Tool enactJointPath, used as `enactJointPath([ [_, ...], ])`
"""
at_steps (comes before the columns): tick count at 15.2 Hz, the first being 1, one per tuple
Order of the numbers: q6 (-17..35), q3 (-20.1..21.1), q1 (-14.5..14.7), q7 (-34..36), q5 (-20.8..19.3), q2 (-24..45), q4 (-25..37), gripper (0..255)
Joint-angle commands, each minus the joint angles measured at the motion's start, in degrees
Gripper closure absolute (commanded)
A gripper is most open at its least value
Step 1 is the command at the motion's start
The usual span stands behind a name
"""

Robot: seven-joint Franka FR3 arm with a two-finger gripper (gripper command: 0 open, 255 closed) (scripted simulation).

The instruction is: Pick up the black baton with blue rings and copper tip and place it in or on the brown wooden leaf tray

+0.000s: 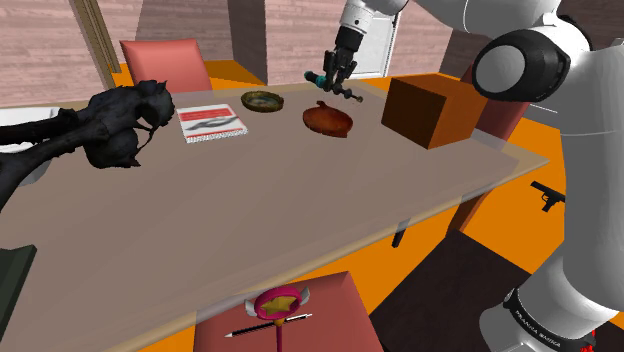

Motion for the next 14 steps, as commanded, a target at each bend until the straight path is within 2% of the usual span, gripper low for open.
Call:
enactJointPath([
  [1, 0.22, -0.04, -0.51, -0.72, 0.12, 0.96, 0.54, 255],
  [8, 6.71, -0.24, 0.30, -2.61, 0.09, -1.27, -8.46, 255],
  [14, 11.04, -0.26, 0.71, -3.88, 0.24, -1.95, -13.66, 255],
])
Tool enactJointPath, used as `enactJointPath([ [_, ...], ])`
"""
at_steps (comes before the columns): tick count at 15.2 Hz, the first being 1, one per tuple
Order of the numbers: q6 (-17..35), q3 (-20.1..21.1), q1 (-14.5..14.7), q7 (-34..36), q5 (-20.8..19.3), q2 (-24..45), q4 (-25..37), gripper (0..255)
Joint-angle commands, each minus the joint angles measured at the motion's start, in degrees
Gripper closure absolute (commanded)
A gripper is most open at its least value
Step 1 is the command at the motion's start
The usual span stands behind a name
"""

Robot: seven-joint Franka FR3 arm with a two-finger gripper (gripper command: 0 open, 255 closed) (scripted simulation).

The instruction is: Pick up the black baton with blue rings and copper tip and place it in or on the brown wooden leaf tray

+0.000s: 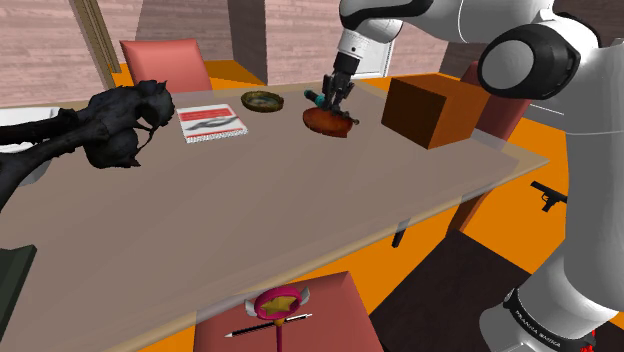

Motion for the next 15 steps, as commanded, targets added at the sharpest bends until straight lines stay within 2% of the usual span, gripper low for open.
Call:
enactJointPath([
  [1, 0.58, 0.00, 0.05, -0.16, 0.03, -0.08, -0.64, 255],
  [7, 0.58, 0.00, 0.05, -0.16, 0.03, -0.08, -0.63, 255],
  [8, 0.57, 0.00, 0.05, -0.16, 0.03, -0.07, -0.61, 0],
  [13, 0.56, 0.00, 0.05, -0.16, 0.03, -0.06, -0.60, 0],
  [15, -3.39, -0.13, -0.82, 0.31, -0.04, 0.35, 3.72, 0],
])
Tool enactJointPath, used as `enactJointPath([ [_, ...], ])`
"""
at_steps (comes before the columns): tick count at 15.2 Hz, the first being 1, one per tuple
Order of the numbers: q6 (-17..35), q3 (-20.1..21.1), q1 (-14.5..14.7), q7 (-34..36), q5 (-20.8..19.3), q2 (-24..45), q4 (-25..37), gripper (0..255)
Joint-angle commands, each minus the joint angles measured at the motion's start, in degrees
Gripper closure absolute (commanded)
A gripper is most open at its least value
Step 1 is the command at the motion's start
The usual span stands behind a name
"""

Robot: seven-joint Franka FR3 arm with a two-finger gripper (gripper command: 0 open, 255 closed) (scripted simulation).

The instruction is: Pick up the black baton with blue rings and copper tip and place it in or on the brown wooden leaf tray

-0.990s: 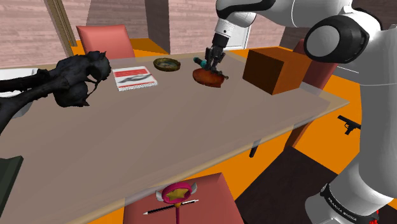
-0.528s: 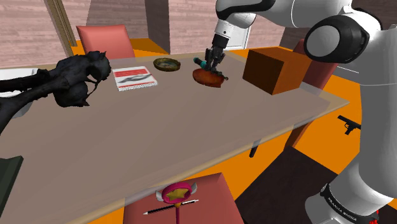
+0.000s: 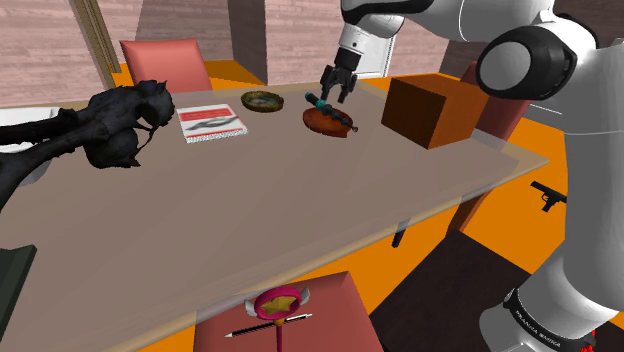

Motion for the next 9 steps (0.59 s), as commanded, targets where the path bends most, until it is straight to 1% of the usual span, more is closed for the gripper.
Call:
enactJointPath([
  [1, -3.48, -0.14, -0.91, 0.20, 0.00, 0.24, 3.58, 0],
  [2, -5.24, -0.15, -1.32, 0.44, 0.03, 0.72, 5.81, 0],
  [9, -5.24, -0.15, -1.32, 0.44, 0.03, 0.72, 5.81, 0],
])
